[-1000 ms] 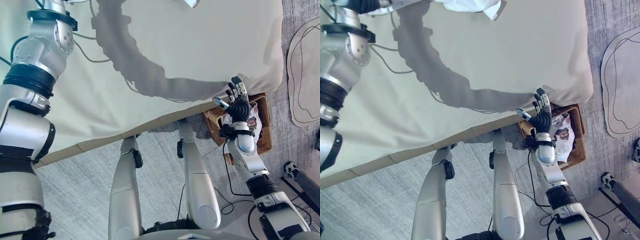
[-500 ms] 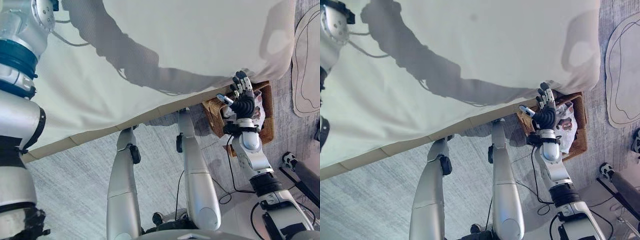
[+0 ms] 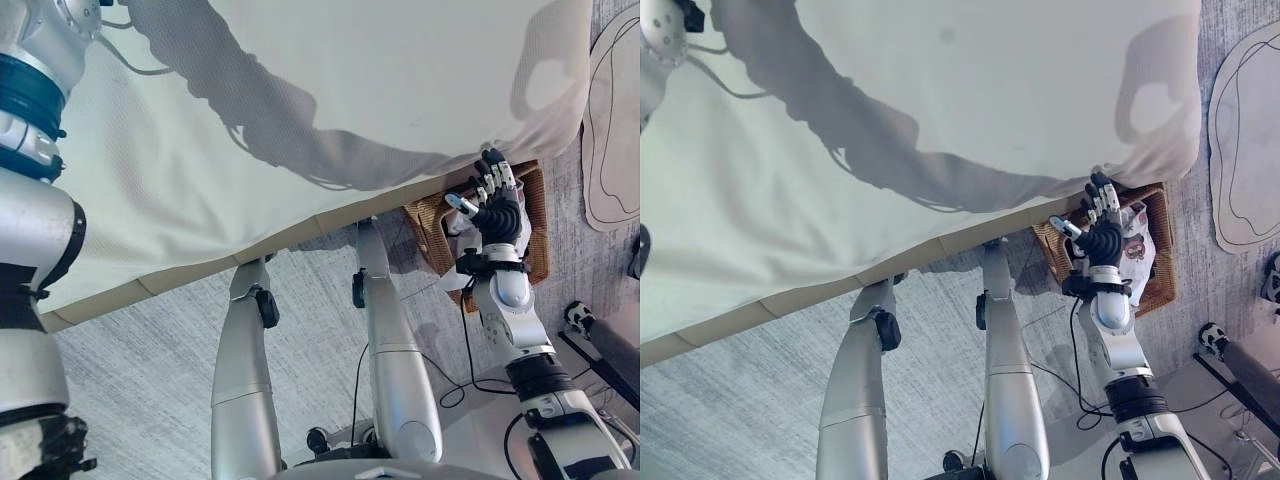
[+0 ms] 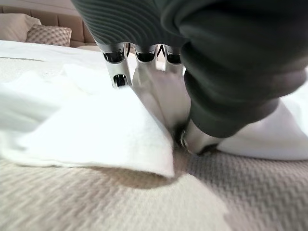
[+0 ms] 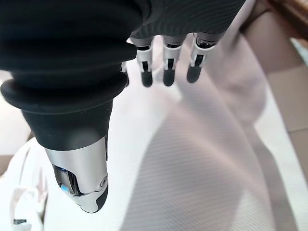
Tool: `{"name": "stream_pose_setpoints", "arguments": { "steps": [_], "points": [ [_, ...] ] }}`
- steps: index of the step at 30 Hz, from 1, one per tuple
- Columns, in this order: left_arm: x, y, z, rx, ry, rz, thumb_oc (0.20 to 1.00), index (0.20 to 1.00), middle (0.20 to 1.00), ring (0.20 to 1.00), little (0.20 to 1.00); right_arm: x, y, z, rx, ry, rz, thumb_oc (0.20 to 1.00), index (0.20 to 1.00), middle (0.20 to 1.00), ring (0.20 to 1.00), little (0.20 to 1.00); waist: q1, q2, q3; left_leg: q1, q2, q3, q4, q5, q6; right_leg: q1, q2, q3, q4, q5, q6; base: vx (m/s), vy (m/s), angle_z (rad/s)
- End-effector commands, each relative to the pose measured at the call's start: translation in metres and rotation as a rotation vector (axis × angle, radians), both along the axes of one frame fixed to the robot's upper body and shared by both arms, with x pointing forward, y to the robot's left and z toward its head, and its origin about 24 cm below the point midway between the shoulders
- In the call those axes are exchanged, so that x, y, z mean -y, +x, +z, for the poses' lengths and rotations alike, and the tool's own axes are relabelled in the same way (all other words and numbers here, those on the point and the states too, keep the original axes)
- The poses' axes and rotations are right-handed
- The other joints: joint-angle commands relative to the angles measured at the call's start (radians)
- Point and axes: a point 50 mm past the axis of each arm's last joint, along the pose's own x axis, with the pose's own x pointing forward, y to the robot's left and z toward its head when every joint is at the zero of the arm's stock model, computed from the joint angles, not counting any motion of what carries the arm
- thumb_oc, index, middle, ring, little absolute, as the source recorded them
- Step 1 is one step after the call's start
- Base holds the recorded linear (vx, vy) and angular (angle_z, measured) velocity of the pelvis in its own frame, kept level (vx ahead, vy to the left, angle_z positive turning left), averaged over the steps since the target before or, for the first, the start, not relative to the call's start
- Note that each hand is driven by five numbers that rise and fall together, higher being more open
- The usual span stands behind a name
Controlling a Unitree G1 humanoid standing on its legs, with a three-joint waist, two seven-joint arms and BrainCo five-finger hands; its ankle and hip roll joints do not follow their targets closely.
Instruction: Pick up clothes into the bucket
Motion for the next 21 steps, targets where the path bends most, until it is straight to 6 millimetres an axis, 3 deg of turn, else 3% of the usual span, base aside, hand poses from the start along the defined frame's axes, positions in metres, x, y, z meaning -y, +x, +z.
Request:
{"name": "stream_pose_setpoints", "arguments": {
  "steps": [1, 9, 15, 21],
  "points": [
    [-0.018, 0.002, -0.013, -0.034, -0.058, 0.022, 0.200, 0.200, 0.200, 0.200, 0.200, 0.021, -0.012, 0.006, 0.044, -0.027, -0.040, 1.000, 1.000, 1.000, 1.000, 1.000, -0.020, 0.063, -0.040, 0.059, 0.017, -0.030, -0.081, -0.011, -0.021, 0.139, -0.078, -0.035, -0.010, -0.043, 0.143, 0.00, 0.000, 0.00],
    [-0.024, 0.008, -0.035, -0.086, -0.074, 0.009, 0.200, 0.200, 0.200, 0.200, 0.200, 0.024, -0.010, 0.000, 0.009, -0.029, -0.051, 1.000, 1.000, 1.000, 1.000, 1.000, -0.019, 0.064, -0.050, 0.110, 0.006, -0.024, -0.091, 0.023, -0.012, 0.183, -0.091, -0.044, 0.006, -0.032, 0.141, -0.03, 0.003, -0.03],
    [-0.012, 0.008, -0.050, -0.068, -0.130, -0.133, 0.200, 0.200, 0.200, 0.200, 0.200, 0.026, -0.008, -0.003, -0.012, -0.036, -0.064, 1.000, 1.000, 1.000, 1.000, 1.000, 0.004, 0.067, -0.070, 0.217, 0.007, -0.038, -0.108, 0.021, -0.014, 0.283, -0.086, -0.063, 0.026, -0.058, 0.129, -0.01, -0.038, 0.05],
    [0.003, 0.006, -0.090, -0.077, -0.228, -0.336, 0.200, 0.200, 0.200, 0.200, 0.200, 0.021, -0.007, -0.017, -0.072, -0.045, -0.074, 1.000, 1.000, 1.000, 1.000, 1.000, 0.048, 0.063, -0.094, 0.363, 0.006, -0.059, -0.147, 0.018, -0.014, 0.426, -0.082, -0.089, 0.024, -0.084, 0.115, 0.00, -0.056, 0.03]
  ]
}}
